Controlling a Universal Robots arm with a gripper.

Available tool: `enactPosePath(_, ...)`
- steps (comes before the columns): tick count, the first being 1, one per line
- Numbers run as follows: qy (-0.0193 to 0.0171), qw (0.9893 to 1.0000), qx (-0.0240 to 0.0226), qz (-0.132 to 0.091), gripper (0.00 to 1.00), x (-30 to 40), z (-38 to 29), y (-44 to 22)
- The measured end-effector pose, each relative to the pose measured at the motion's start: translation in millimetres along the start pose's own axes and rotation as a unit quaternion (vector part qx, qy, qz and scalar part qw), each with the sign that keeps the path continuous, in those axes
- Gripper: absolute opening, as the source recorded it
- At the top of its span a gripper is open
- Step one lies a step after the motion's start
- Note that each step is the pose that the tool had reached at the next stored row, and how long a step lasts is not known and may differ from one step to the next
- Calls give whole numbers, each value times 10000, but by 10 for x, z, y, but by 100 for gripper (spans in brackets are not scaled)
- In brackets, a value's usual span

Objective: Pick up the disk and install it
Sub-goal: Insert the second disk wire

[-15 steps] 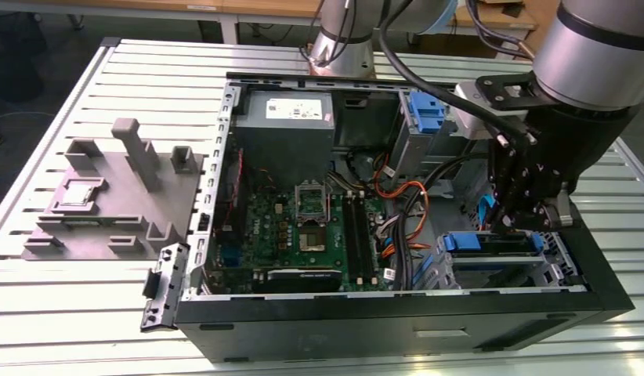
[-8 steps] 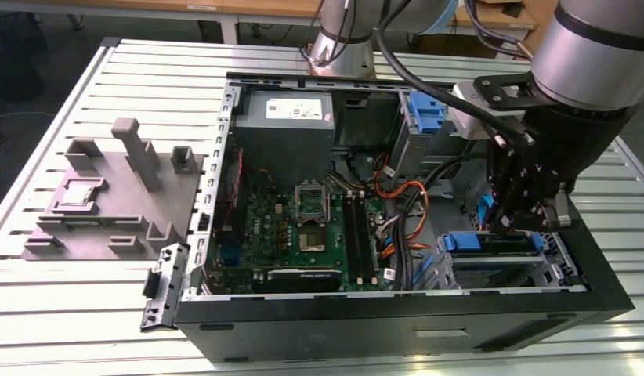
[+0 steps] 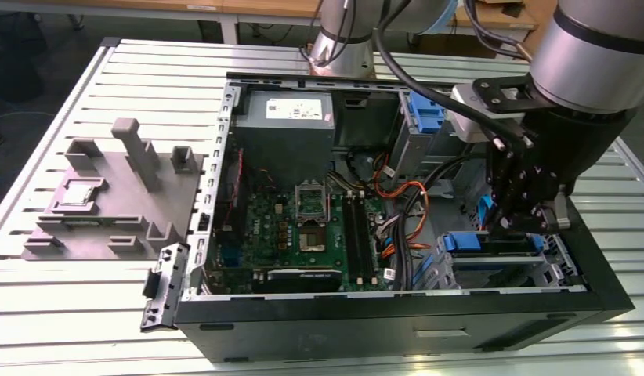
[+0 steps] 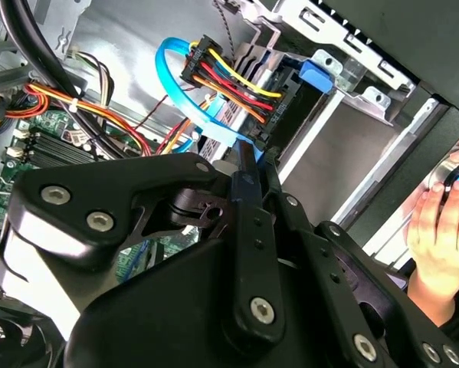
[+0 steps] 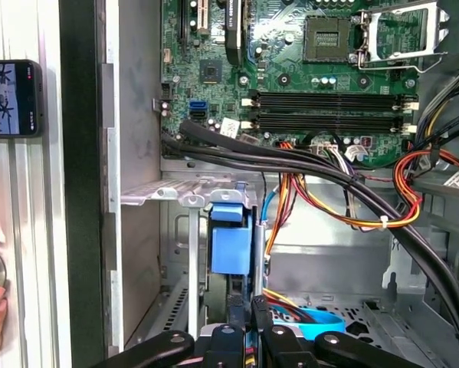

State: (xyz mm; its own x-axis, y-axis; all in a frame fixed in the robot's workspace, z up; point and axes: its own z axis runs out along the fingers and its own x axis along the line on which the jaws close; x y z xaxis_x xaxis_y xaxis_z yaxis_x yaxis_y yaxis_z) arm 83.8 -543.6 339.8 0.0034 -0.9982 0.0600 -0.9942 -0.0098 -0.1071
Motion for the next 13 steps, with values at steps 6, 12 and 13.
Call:
enactPosePath(6,-129,9999,50,15,16,20,14,3)
enactPosePath(12,-140,9999,68,14,16,49,38,9)
enactPosePath(13,-140,9999,70,13,16,55,41,9)
